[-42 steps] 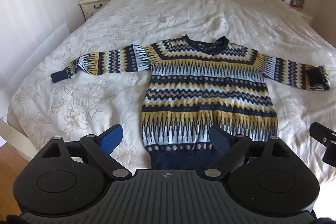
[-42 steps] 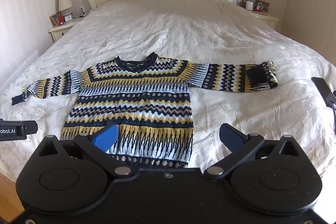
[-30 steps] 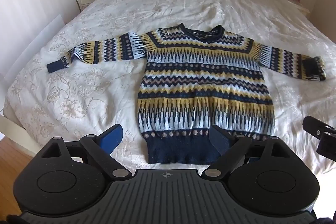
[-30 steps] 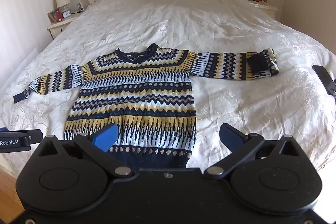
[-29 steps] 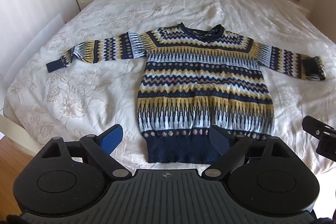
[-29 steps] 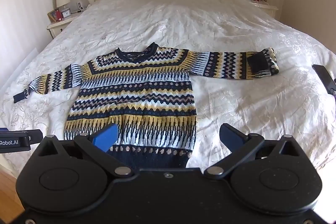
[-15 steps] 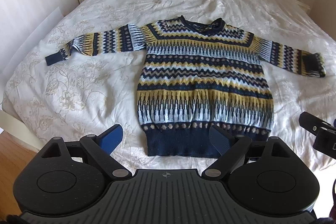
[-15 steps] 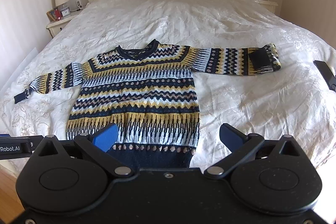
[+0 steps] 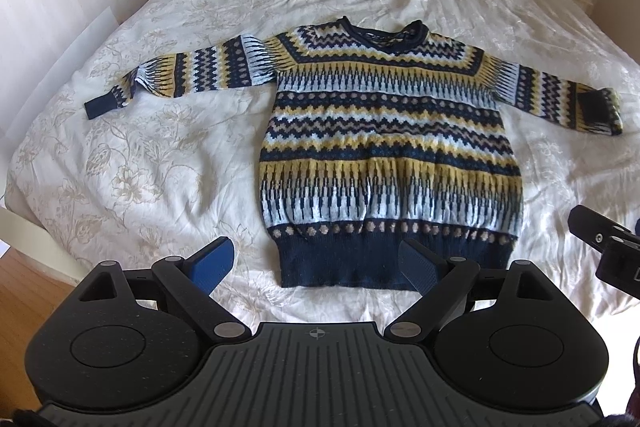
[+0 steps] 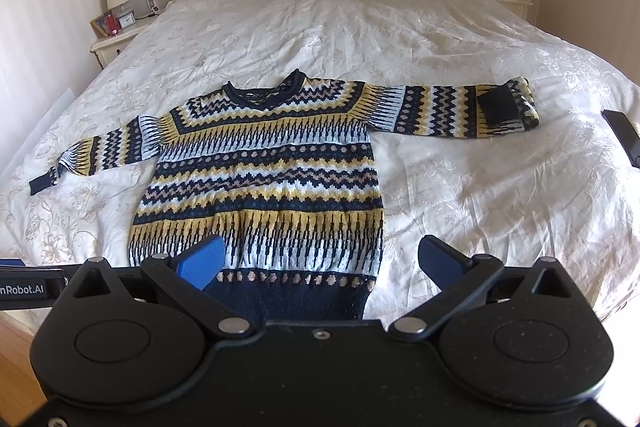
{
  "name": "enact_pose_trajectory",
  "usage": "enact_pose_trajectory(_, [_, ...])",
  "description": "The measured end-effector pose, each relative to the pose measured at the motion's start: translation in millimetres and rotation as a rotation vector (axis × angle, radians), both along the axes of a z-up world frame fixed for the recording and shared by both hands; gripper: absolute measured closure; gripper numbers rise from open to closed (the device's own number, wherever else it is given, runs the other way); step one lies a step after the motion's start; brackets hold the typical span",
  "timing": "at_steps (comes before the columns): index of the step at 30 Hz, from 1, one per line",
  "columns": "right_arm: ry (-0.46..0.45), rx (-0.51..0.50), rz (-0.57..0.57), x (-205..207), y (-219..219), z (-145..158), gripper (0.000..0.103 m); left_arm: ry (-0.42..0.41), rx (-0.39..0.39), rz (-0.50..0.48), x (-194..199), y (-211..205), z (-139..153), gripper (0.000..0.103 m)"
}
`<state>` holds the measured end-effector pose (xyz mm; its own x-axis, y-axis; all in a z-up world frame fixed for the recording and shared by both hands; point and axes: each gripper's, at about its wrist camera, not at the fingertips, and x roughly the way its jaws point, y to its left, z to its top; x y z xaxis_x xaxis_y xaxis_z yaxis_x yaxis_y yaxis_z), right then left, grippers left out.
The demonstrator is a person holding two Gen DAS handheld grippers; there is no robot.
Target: Fold small clothes
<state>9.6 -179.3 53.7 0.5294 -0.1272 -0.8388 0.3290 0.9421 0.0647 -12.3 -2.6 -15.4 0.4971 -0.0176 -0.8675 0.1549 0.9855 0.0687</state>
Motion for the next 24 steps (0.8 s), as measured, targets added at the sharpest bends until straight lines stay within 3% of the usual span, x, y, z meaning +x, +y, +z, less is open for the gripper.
enact_pose_trajectory(24, [0.004, 0.006, 0.0, 5.0, -6.6, 0.8, 0.001, 0.023, 0.004, 0.0, -1.7, 0.7, -8.1, 0.013])
